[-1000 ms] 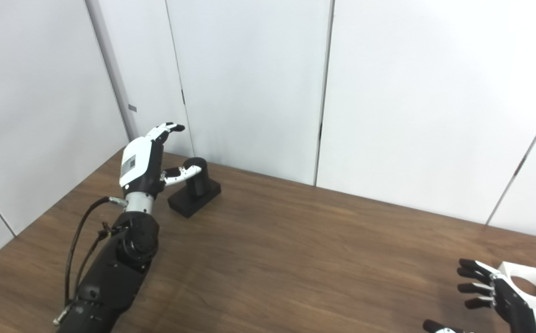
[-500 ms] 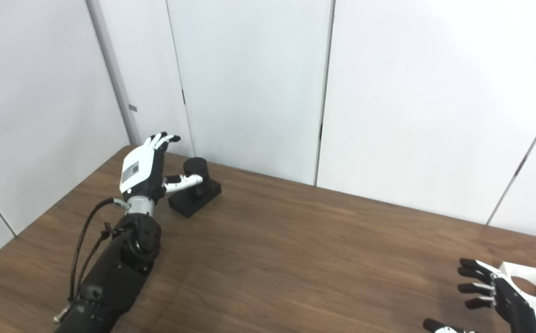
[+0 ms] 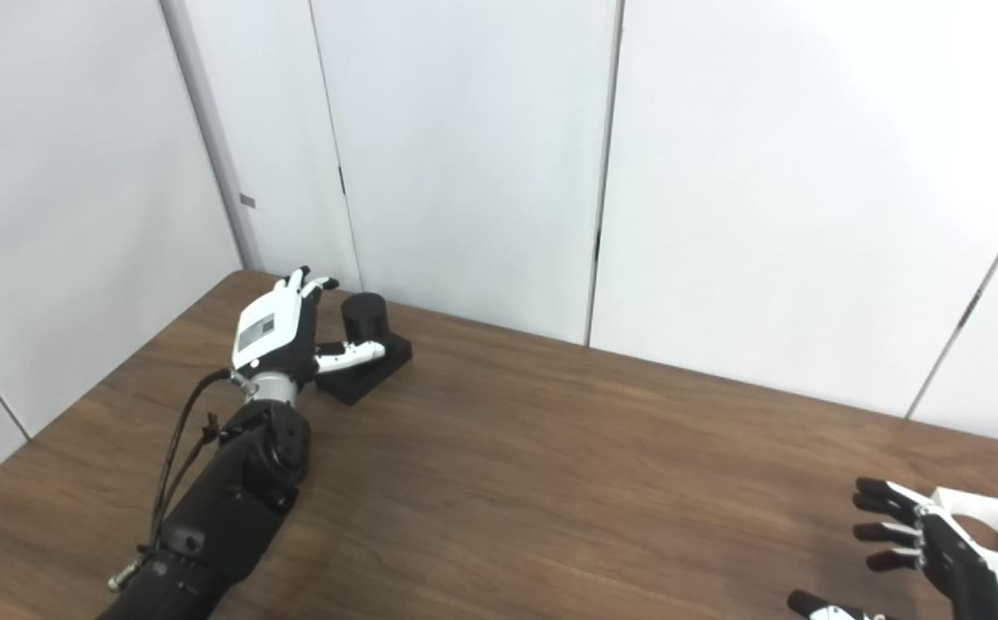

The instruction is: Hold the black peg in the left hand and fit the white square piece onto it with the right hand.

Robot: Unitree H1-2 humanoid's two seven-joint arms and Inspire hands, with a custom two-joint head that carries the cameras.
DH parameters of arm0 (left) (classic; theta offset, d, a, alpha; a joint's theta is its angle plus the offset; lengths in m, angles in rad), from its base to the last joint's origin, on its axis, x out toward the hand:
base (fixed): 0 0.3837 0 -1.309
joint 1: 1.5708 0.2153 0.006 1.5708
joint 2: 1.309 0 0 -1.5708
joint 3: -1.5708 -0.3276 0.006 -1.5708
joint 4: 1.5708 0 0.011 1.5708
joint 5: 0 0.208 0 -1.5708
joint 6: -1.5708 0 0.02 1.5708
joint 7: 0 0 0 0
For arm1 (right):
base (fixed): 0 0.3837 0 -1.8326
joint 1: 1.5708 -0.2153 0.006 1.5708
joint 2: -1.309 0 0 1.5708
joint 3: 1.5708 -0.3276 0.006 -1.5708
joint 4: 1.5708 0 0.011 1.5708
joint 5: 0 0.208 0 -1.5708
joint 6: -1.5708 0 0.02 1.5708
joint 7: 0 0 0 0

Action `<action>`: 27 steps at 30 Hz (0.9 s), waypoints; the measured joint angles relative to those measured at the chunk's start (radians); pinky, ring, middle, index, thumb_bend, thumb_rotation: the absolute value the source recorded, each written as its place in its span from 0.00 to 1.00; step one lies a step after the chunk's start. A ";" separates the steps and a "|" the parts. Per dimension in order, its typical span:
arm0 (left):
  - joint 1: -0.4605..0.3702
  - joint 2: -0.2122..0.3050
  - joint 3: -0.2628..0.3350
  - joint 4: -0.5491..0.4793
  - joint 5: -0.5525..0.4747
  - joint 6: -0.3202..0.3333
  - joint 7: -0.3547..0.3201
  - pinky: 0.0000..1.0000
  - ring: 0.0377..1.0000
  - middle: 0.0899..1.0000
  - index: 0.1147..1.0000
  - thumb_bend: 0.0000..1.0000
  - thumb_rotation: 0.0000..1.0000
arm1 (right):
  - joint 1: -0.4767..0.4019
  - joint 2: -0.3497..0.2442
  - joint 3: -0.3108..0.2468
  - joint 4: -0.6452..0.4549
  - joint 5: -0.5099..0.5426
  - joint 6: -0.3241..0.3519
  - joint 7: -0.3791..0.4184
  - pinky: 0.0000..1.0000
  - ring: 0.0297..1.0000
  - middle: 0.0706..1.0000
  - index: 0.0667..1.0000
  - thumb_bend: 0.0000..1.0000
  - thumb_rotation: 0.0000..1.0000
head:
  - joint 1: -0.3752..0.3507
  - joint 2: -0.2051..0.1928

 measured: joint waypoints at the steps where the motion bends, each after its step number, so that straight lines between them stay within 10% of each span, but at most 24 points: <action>1: -0.001 0.002 0.000 0.009 0.000 0.002 -0.001 0.90 1.00 1.00 0.83 1.00 0.58 | 0.000 0.000 0.000 0.000 0.000 0.000 0.000 0.50 0.61 0.69 0.71 0.61 0.00 | -0.002 0.002; 27: -0.008 0.017 -0.008 0.148 0.106 0.006 -0.071 0.89 1.00 1.00 0.78 1.00 0.54 | 0.002 0.003 0.000 -0.025 -0.004 0.014 0.001 0.51 0.61 0.69 0.70 0.59 0.00 | -0.009 0.021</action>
